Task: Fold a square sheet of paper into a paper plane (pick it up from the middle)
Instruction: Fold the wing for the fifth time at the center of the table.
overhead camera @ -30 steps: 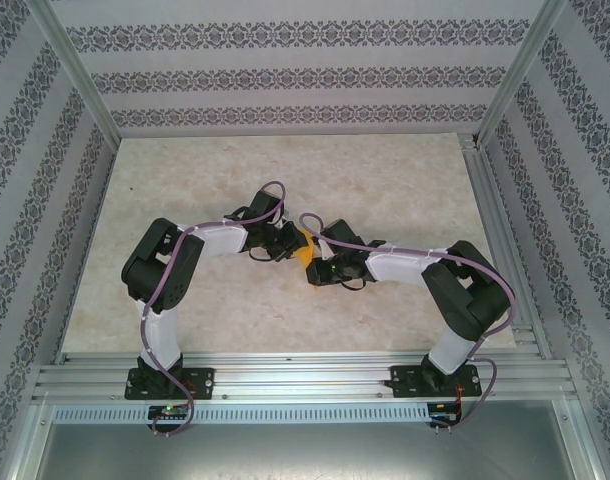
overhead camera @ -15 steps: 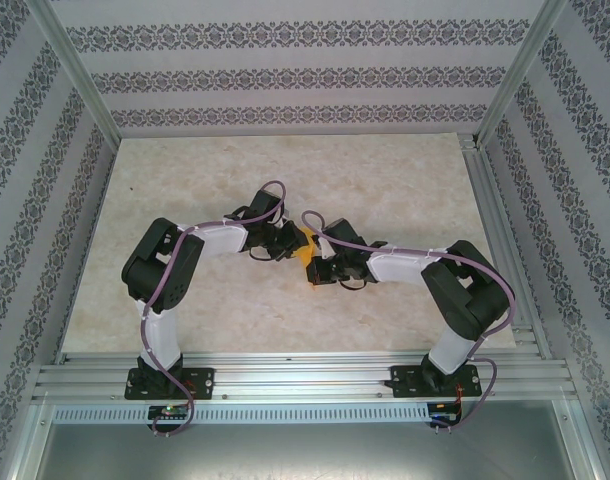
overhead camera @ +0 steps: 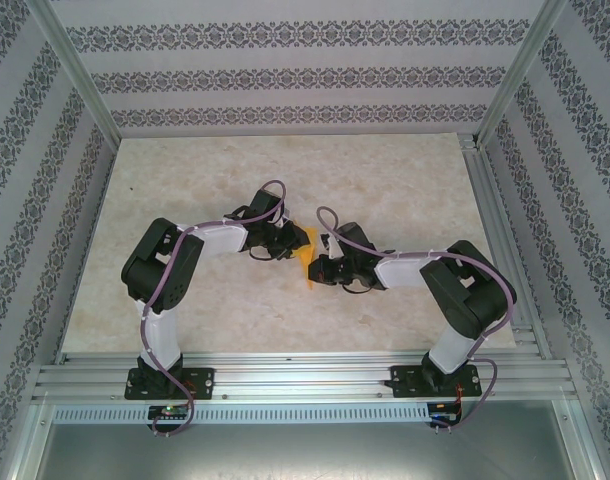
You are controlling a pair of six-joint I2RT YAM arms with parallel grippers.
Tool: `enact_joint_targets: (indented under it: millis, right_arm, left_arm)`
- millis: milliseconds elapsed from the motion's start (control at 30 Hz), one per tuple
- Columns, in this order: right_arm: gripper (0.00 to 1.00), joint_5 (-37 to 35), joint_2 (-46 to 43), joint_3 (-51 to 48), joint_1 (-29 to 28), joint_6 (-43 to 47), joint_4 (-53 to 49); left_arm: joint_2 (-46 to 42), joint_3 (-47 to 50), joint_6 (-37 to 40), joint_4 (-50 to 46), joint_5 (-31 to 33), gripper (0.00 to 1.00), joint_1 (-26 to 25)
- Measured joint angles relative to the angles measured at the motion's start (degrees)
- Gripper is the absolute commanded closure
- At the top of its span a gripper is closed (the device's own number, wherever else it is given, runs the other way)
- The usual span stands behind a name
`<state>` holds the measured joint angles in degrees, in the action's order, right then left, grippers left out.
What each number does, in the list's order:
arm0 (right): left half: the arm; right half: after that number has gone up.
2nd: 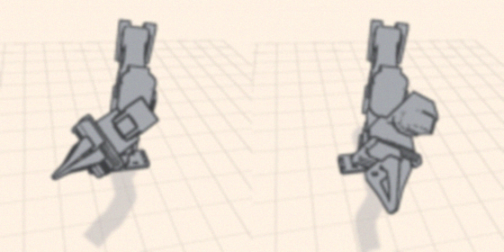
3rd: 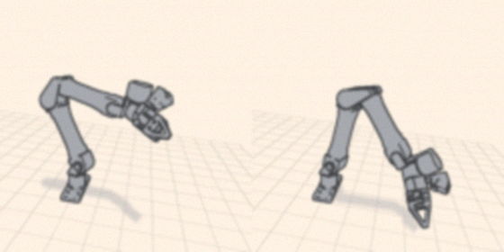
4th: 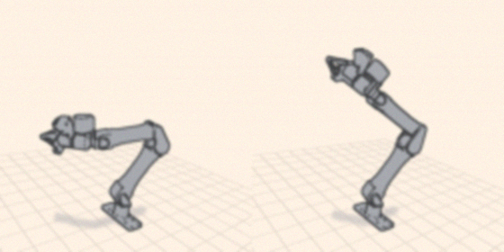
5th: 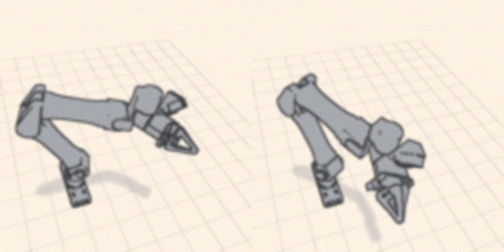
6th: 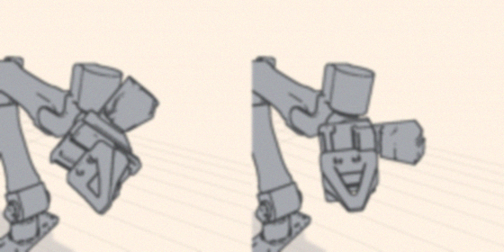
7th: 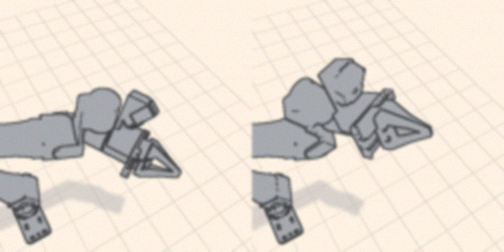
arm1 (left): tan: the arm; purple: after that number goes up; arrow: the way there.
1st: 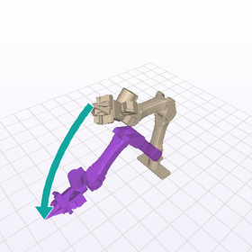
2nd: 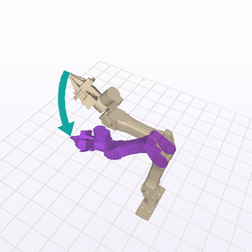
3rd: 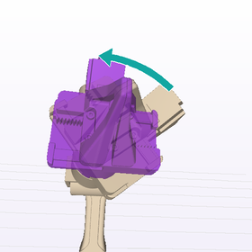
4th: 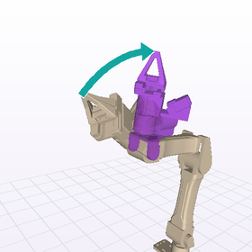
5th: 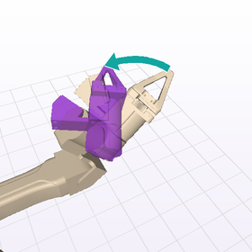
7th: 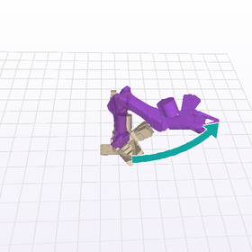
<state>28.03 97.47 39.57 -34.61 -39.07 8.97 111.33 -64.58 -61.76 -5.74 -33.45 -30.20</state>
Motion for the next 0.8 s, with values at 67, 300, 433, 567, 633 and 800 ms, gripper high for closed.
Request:
enact_joint_targets:
  millis: [67, 300, 433, 567, 633, 800]
  right_arm:
    - [1.0, 0.57, 0.42, -0.09, 0.66, -0.55, 0.74]
    - [1.0, 2.08, 3.04, -0.37, 1.03, -2.14, 3.13]
    - [1.0, 2.73, 3.63, -0.37, 1.42, -2.67, 3.56]
    - [1.0, 3.52, 3.74, -0.37, 2.05, -2.95, 3.63]
    - [1.0, 3.89, 3.74, -0.37, 2.4, -3.1, 3.74]
    - [1.0, 5.42, 3.74, -1.18, 2.91, -4.28, 5.92]
  left_arm:
    - [0.02, 0.0, 0.0, 0.17, -0.39, 0.75, 0.0]
    - [1.14, 0.0, 0.0, 0.17, -1.11, 0.74, 0.0]
    - [1.68, 0.0, 0.0, 0.17, -1.27, 0.74, 0.0]
    - [1.68, 0.0, 0.0, 0.59, -1.9, 0.72, 0.0]
    - [1.68, 0.0, 0.02, 1.18, -2.36, 0.7, 0.0]
    - [1.68, -0.11, 0.0, 2.6, -3.76, 0.69, 0.0]
